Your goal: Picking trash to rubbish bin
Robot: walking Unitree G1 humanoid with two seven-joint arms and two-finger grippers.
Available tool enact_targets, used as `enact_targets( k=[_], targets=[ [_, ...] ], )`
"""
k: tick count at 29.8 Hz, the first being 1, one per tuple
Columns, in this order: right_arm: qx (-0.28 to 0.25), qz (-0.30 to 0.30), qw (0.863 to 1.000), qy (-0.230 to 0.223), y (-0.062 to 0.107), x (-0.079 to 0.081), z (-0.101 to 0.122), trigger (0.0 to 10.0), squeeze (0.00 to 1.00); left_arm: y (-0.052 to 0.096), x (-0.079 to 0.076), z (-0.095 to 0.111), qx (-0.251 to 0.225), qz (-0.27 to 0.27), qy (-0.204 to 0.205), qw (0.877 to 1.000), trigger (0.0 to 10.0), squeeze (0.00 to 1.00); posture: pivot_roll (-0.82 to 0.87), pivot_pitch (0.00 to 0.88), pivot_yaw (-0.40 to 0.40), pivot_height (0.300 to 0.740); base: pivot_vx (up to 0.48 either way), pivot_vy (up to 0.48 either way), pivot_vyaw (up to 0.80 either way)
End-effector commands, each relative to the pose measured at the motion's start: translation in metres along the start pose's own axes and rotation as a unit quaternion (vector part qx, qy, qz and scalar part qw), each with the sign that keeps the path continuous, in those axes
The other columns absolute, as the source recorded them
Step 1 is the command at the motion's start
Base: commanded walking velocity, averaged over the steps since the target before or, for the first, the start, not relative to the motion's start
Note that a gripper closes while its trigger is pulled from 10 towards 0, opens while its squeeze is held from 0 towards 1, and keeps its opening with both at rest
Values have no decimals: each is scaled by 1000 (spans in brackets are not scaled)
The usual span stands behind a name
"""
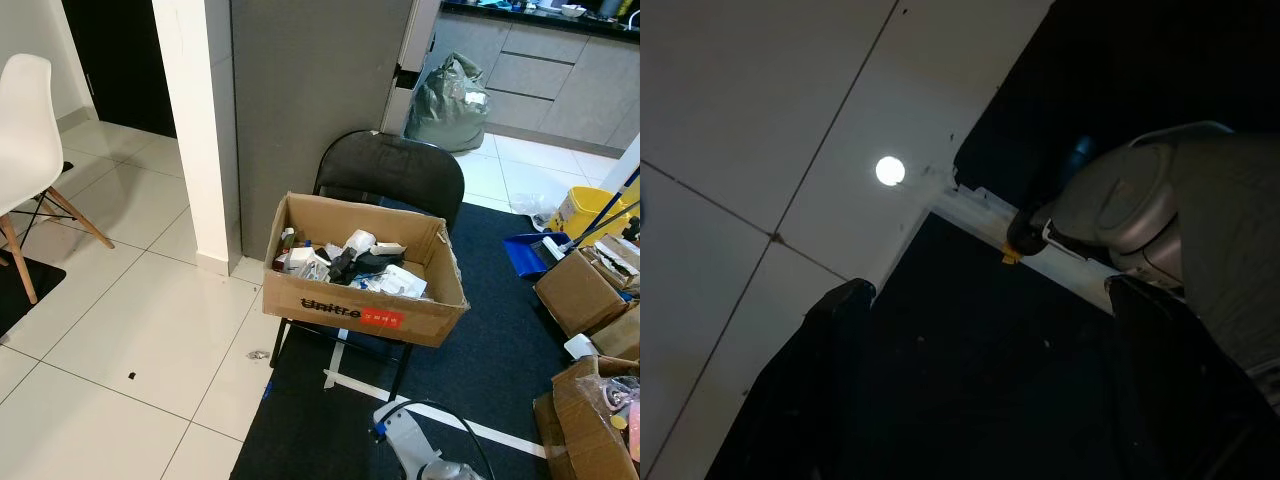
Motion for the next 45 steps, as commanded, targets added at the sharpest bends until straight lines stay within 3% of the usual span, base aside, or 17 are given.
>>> enact_targets(
  k=[1,8,12,16,18,24,28,33,37,42,45],
  targets=[
    [-8,-11,1000,-15,1,-6,4,10000,0,-1,-9,2,1,-14,-17,1000,10000,0,103,0,-50,740,0,0,0],
    [0,-21,999,-41,2,-9,-5,10000,0,-5,-21,19,-11,-36,-56,998,10000,0,62,8,-19,740,0,0,0],
    [21,-37,996,-80,4,-6,-27,10000,0,-6,-31,22,-6,-61,-105,993,10000,0,-4,44,47,740,0,0,0],
    [32,-45,994,-91,5,-6,-36,10000,0,-6,-32,21,-2,-68,-126,990,10000,0,-16,48,55,740,0,0,0],
    [60,-54,992,-99,8,-2,-59,10000,0,-6,-31,25,-3,-70,-144,987,10000,0,-25,75,48,740,0,0,0],
    [85,-65,989,-98,12,-1,-74,10000,0,-5,-25,25,-5,-63,-130,990,10000,0,-40,80,59,740,0,0,-494],
    [73,-65,990,-106,9,1,-67,10000,0,-4,-19,18,9,-58,-147,987,10000,0,-63,68,68,740,0,0,-800],
    [63,-58,992,-96,6,5,-57,10000,0,-5,-14,34,-11,-48,-118,992,10000,0,-72,69,73,740,0,0,-800],
    [58,-54,993,-86,5,6,-52,10000,0,-6,-14,46,-24,-46,-117,992,10000,0,-68,71,62,740,0,0,-800],
    [65,-46,994,-71,6,9,-57,10000,0,-6,-13,55,-41,-42,-104,993,10000,0,-39,81,49,740,0,0,-800],
    [83,-28,996,-36,8,13,-68,10000,0,-5,-8,58,-62,-30,-55,996,10000,0,12,99,13,740,0,0,-800]
  ],
)
Point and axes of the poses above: a point about 5 cm out from each wrist's last joint towards the gripper, its own y axis pointing back from the gripper into the wrist, its own z axis along the axis of the wrist's last joint, x = y × z, the point moved 1 cm from there along -y, pointing out of the wrist towards the gripper, and after that the axes turned 14 degrees about y, right-handed, at the moved point
